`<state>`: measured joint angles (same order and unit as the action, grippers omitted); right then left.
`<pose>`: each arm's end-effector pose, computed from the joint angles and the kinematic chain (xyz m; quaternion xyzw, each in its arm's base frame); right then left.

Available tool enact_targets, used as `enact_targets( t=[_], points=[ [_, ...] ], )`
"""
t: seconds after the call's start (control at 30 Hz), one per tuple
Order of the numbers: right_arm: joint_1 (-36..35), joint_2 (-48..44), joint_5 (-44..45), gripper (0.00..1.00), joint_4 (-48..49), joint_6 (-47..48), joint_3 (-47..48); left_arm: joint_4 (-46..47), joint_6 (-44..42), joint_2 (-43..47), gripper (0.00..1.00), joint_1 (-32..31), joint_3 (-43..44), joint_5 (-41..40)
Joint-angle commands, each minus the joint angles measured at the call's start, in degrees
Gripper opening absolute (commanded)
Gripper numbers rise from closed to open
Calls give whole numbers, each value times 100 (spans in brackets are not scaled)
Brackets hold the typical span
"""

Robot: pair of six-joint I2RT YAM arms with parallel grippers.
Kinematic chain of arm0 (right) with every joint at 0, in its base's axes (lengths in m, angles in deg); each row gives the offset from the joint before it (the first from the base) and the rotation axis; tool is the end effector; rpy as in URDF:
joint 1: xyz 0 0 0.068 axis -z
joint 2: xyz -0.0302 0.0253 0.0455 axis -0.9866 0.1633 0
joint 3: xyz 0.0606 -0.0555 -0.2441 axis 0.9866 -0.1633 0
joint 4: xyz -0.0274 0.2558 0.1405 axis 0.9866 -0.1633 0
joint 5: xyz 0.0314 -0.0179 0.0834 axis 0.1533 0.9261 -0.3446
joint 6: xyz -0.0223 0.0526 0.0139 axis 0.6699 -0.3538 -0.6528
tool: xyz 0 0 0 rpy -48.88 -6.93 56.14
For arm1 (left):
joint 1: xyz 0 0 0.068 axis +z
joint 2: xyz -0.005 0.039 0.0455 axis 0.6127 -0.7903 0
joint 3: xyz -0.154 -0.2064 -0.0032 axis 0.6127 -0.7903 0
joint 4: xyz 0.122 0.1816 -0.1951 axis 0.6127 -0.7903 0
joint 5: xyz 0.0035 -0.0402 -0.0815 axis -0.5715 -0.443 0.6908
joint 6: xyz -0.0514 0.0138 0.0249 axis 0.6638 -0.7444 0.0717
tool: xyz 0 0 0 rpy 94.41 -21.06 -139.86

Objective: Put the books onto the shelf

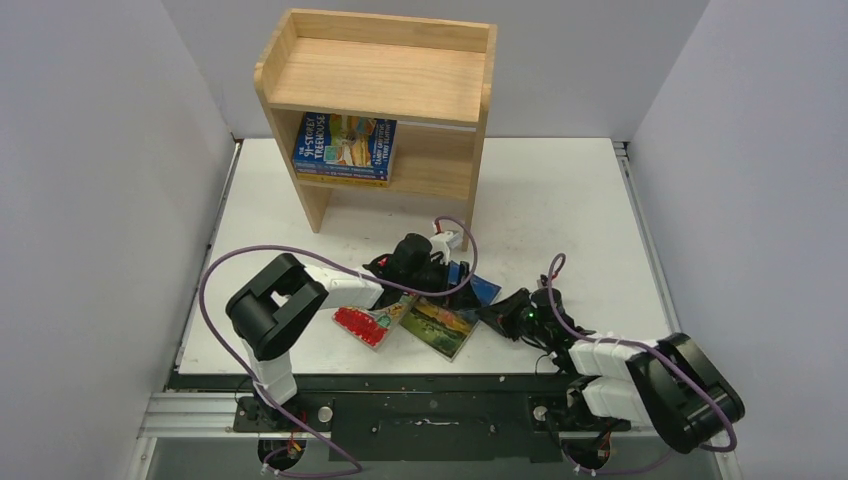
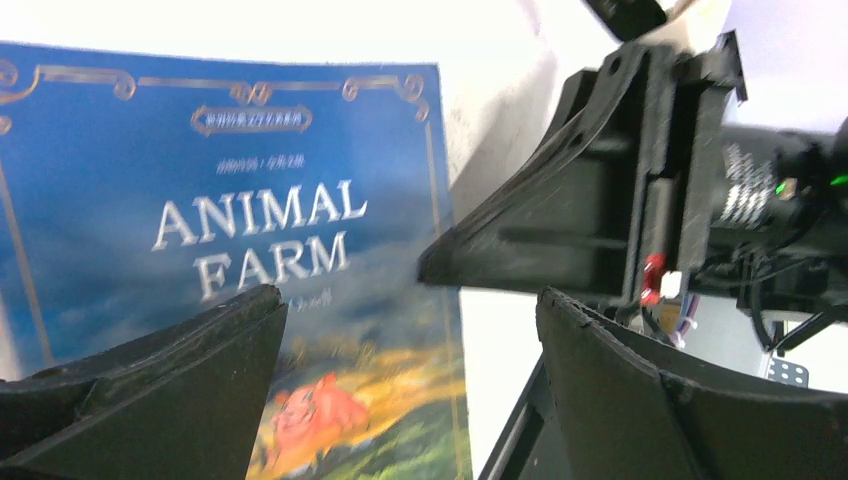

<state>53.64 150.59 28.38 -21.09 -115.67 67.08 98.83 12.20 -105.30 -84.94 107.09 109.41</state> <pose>0.1734 0.1025 0.0524 0.3236 0.8167 0.4479 0.1661 0.2522 -0.2985 0.1038 0.1945 0.8422 -0.4495 0.2255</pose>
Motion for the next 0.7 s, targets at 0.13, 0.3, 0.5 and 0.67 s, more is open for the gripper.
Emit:
enact_targets(
  t=[0.13, 0.3, 0.5, 0.67],
  points=[
    [1101, -2290, -549, 5, -2321, 1380, 369, -1250, -129, 1262, 96, 79, -354, -239],
    [1644, -2802, -1486, 5, -2770, 2119, 559, -1064, -40, 1425, 96, 522, -664, 210],
    [1665, -2850, -2422, 5, -2429, 2454, 754, -1407, -388, 1096, 97, 891, -349, 865],
    [1694, -2863, -2902, 5, -2590, 2750, 1069, -1733, -634, 1105, 97, 1196, -193, 1108]
  ],
)
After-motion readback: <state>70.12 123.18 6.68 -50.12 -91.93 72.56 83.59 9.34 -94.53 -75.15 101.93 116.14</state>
